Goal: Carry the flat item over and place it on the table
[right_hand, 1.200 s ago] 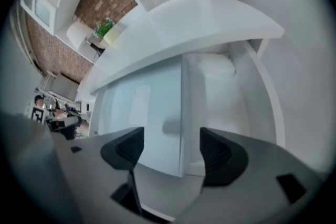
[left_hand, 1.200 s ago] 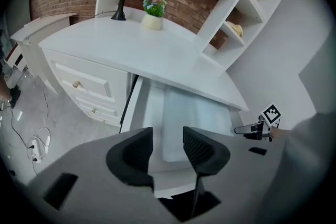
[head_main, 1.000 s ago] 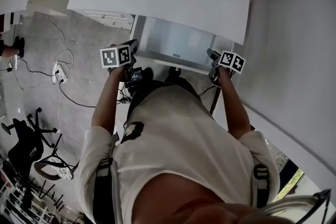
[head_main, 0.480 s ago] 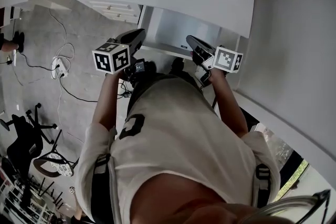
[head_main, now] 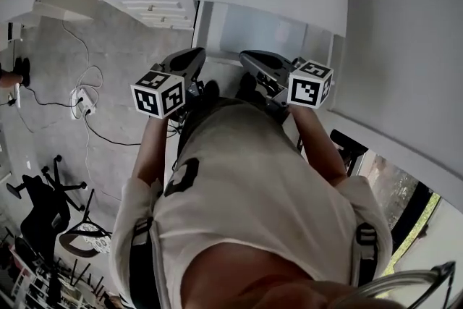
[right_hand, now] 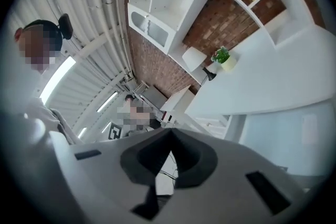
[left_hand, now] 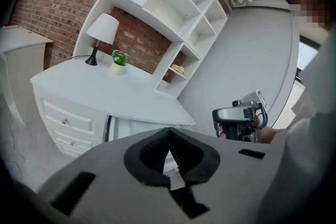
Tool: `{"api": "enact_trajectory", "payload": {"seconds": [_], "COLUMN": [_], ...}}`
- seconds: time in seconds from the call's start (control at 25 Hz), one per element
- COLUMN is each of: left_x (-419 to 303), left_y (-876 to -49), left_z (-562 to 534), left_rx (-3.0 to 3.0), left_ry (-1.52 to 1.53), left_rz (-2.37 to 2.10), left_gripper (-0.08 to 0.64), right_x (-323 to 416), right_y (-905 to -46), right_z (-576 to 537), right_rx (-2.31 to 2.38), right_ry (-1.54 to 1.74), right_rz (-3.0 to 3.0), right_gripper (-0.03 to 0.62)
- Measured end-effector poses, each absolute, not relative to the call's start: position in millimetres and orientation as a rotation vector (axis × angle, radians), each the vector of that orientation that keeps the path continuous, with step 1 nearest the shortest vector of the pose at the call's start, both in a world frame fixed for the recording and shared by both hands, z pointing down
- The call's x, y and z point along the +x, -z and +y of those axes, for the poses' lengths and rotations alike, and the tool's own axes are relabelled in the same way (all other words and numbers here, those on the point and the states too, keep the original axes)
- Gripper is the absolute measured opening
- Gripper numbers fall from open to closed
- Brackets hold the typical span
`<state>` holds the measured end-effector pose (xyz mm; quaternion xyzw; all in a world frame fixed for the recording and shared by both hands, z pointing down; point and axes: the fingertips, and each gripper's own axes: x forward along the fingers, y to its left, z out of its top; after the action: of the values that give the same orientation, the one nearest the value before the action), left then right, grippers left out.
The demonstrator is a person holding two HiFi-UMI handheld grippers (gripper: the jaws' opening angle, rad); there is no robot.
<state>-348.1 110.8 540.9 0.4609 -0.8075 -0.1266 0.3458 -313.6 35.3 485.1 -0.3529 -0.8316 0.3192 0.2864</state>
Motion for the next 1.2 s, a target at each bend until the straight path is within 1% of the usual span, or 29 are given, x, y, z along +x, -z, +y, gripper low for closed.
{"api": "enact_trajectory", "payload": {"seconds": [0.24, 0.44, 0.72, 1.0, 1.2], "left_x": [-321.8, -310.6, -290.4, -255.5, -253.0], "left_y": [-549.5, -542.1, -527.7, -515.6, -497.1], "left_z": [101.1, 93.0, 74.6, 40.0, 36.7], "left_rx": [1.318, 1.406, 1.435, 1.453, 1.471], "left_ry": [0.333, 0.277, 0.247, 0.188, 0.115], "left_rz": [-1.998, -1.954, -1.966, -1.966, -2.021], "left_gripper": [0.020, 0.020, 0.020, 0.020, 0.020], "right_x": [-293.7, -270.1, -249.9, -216.2, -192.0], "right_y": [-480.8, -479.3, -472.4, -459.9, -455.6], "right_z": [50.7, 48.4, 45.8, 13.9, 3.7], "right_rx": [-0.916, -0.863, -0.907, -0.961, -0.967], "right_ry": [-0.957, -0.944, -0.918, -0.878, -0.918], "right_rz": [-2.215, -2.254, -2.283, -2.310, -2.299], "right_gripper": [0.011, 0.011, 0.011, 0.011, 0.010]}}
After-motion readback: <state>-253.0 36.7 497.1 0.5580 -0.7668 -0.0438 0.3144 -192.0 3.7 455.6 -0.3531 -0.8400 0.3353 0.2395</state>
